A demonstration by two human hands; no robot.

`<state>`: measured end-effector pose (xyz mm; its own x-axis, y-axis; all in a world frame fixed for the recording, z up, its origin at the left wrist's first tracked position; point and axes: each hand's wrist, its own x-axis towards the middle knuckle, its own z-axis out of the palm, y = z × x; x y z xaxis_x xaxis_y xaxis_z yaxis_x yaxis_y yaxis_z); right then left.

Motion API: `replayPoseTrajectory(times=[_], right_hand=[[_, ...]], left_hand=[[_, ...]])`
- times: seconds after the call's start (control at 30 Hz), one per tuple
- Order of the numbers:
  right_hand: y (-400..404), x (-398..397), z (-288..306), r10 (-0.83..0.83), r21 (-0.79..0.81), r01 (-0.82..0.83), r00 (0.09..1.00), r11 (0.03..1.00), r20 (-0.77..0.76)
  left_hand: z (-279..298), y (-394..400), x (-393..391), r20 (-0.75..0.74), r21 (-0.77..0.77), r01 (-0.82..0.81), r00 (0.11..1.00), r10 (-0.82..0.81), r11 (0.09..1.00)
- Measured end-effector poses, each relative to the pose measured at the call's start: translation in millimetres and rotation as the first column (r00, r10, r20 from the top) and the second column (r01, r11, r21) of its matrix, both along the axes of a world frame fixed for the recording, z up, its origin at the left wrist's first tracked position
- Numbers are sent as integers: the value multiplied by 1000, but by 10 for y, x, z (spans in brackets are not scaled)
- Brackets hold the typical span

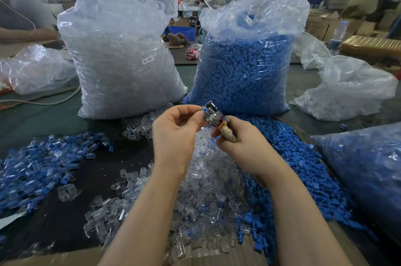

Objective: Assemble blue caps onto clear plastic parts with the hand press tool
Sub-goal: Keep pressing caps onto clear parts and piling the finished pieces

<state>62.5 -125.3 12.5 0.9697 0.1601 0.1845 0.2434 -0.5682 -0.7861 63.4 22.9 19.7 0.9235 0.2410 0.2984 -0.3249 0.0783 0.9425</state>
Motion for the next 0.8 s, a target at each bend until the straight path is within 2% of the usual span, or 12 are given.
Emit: replayPoseTrajectory(times=[0.43, 0.57, 0.63, 0.7, 0.73, 0.8], right_hand=[[14, 31, -51, -52, -84, 54, 998, 995, 24], [20, 54, -47, -45, -165, 49, 999, 985, 22], [20, 72, -58, -71, -210, 76, 997, 975, 30], [-7, 100, -79, -151, -249, 158, 987, 955, 46], [-36, 115, -88, -209, -275, 213, 977, 937, 45], [-109, 134, -113, -330, -350, 316, 944, 882, 18]], left_hand=[[-7, -11, 1, -32, -23, 2, 999, -3, 1000], [-49, 20, 42, -122, -36, 43, 991, -47, 998], [-74, 77, 77, -193, -97, 25, 980, -44, 995], [-82, 223, 137, -281, -254, -66, 960, -9, 965], [-75, 327, 166, -328, -367, -129, 945, 1, 921], [-83, 566, 199, -403, -570, -271, 915, 23, 775]])
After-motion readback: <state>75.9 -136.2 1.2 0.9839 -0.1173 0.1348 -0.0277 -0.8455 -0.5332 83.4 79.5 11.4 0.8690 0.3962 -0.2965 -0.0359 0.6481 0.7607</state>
